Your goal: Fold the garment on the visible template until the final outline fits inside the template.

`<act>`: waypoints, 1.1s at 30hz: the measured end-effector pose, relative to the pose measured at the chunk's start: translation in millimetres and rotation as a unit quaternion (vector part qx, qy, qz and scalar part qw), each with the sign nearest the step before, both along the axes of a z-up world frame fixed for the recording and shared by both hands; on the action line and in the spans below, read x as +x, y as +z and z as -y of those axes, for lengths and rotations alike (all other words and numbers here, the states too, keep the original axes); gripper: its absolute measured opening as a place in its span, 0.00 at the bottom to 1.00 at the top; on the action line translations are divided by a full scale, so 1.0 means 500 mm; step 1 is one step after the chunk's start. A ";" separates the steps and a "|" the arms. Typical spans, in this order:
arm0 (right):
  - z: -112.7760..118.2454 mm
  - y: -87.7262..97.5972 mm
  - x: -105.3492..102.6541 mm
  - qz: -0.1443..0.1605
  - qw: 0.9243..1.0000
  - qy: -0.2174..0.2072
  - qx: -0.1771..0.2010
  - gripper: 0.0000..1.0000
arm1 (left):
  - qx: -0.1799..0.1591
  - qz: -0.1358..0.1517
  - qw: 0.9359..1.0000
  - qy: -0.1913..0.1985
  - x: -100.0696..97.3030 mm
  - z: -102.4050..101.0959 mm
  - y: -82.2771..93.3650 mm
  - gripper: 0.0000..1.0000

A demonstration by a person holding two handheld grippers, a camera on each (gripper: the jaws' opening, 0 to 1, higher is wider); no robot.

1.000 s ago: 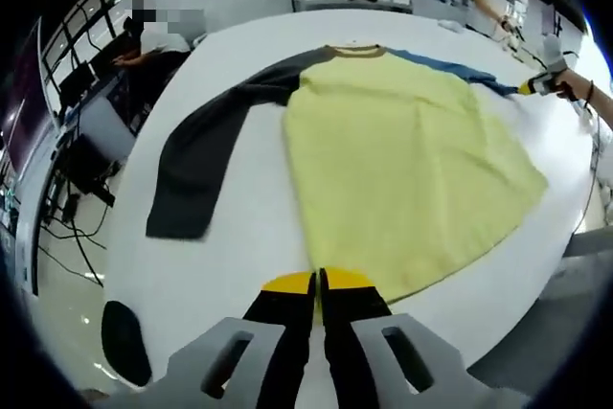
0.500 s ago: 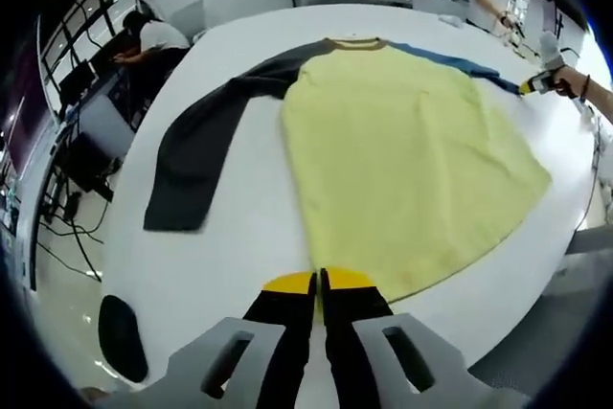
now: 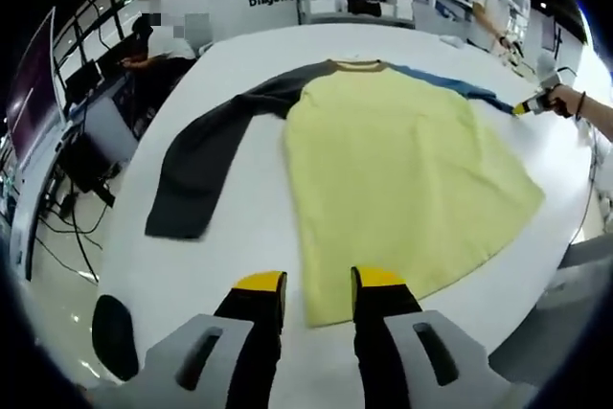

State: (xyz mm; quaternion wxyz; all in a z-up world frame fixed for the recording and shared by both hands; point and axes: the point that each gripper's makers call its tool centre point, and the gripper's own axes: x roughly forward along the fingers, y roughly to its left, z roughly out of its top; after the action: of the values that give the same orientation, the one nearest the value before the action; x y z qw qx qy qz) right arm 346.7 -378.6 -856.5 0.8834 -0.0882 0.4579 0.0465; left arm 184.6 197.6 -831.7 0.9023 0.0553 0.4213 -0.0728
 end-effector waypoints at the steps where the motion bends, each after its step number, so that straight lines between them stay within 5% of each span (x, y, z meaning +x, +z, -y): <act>1: -0.006 0.002 -0.001 0.002 1.000 0.000 0.007 0.27 | -0.002 0.006 1.000 0.002 0.001 0.001 0.006 0.36; 6: -0.042 0.021 -0.001 0.028 0.999 0.017 0.027 0.31 | -0.021 0.055 0.998 -0.007 0.019 0.021 0.044 0.55; 10: -0.092 0.042 0.001 0.060 0.996 0.046 0.046 0.31 | -0.038 0.072 0.997 -0.009 0.020 0.039 0.066 0.68; 17: -0.153 0.042 0.003 0.073 0.993 0.083 0.044 0.29 | -0.041 0.104 0.993 -0.026 0.028 0.065 0.099 0.92; 20: -0.163 0.039 0.011 0.076 0.993 0.085 0.044 0.28 | -0.040 0.134 0.989 -0.042 0.033 0.082 0.132 0.96; 33: -0.147 0.011 0.050 0.065 0.996 0.064 0.023 0.18 | -0.078 0.140 0.985 -0.067 0.036 0.124 0.190 0.99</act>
State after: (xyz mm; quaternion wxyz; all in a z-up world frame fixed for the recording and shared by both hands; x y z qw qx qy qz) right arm 371.8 -305.0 -851.0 0.9084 -0.1000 0.3916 0.1072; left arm 202.5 135.8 -736.8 0.9471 0.0222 0.2790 -0.1572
